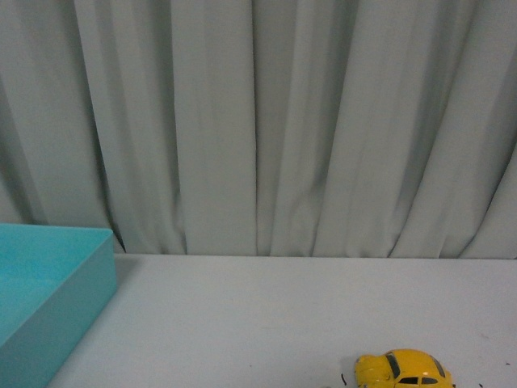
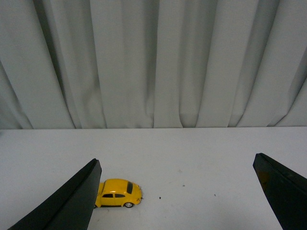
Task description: Wind up and store yellow beetle toy
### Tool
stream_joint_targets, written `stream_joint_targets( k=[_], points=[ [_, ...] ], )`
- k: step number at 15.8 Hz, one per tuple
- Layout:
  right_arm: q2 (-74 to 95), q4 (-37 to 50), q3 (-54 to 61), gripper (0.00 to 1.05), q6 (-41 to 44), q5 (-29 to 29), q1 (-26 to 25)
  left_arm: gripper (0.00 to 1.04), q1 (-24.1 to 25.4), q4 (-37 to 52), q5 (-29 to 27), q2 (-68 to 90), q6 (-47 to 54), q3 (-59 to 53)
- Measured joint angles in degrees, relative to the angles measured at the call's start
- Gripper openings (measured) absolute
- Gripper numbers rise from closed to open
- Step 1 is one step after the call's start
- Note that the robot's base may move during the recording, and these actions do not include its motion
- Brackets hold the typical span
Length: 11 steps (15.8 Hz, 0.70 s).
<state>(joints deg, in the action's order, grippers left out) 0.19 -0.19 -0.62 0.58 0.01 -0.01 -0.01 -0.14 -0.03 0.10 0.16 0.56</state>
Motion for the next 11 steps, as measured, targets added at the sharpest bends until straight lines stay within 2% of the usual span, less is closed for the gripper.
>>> stream_joint_targets(
  k=[11],
  points=[
    [0.02, -0.02, 0.0, 0.98, 0.0, 0.0, 0.0, 0.98, 0.0, -0.04, 0.0, 0.02, 0.0, 0.0]
  ],
)
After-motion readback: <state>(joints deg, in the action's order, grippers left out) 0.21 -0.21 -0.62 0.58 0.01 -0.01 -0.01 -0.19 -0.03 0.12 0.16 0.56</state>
